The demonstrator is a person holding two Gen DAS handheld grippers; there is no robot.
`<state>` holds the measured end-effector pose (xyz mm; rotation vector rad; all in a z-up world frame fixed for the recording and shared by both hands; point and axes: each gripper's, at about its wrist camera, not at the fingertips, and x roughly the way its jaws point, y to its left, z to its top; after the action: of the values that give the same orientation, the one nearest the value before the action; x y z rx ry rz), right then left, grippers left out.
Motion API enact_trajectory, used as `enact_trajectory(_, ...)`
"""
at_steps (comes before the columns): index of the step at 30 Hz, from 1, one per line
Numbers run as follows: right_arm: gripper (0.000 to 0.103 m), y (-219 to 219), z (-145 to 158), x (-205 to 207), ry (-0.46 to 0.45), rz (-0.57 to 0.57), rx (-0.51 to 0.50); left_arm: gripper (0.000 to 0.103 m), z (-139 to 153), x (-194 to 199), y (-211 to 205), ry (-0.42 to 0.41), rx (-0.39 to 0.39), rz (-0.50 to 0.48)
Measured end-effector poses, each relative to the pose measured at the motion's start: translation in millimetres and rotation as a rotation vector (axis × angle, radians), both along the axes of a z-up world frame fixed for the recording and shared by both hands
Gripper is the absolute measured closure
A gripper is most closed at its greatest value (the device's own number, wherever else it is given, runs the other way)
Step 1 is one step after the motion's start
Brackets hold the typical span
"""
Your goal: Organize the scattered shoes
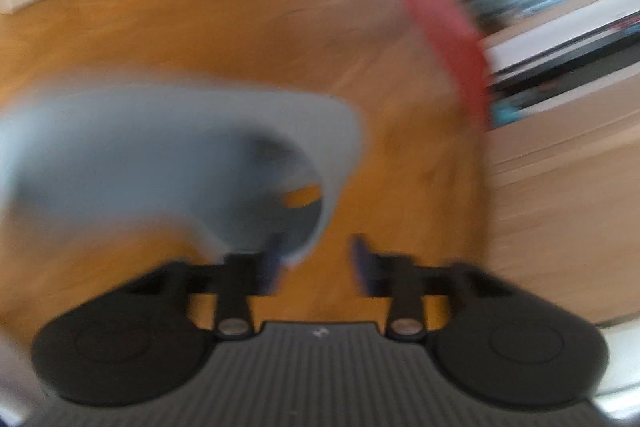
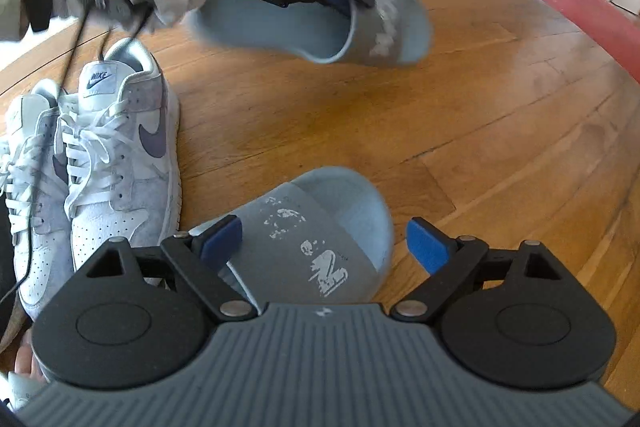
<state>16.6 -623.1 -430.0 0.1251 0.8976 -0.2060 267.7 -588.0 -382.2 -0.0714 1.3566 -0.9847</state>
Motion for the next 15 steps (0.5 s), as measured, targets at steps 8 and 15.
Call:
enact_trajectory(8,0.012,6,6,5,0.014,0.154,-0.051,0.019,-5,-24,104,0.189,-0.037,0.187)
enact_trajectory(15,0.014,-7,16,-6,-0.012,0.065,-0.104,0.019,-4,-94,159,0.402,-0.096,0.238)
